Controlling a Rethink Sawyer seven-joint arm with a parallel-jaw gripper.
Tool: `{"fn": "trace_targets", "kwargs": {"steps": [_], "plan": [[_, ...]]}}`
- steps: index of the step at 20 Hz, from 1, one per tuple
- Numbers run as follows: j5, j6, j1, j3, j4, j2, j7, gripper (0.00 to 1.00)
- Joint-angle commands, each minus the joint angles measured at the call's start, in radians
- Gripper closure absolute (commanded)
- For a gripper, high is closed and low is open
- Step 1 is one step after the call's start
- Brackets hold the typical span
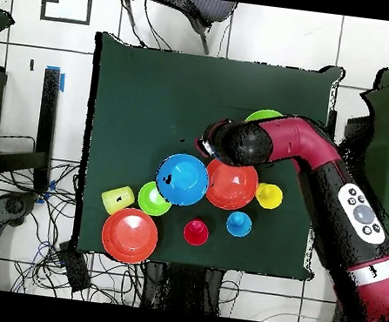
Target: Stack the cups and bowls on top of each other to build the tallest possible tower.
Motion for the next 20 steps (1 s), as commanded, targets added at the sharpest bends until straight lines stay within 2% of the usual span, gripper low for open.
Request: {"fn": "trace_targets", "kwargs": {"steps": [1,7,14,17,20], "plan": [[-0.101,0.139,0.065,-0.053,-0.033,-0.015,-0.431,0.00],[-0.115,0.184,0.092,-0.089,-0.032,-0.017,-0.490,0.00],[-0.206,0.327,0.155,-0.163,-0.040,-0.024,-0.680,0.00],[-0.243,0.355,0.161,-0.172,-0.029,-0.042,-0.745,0.00],[-0.249,0.320,0.151,-0.160,-0.016,-0.042,-0.756,0.00]]}}
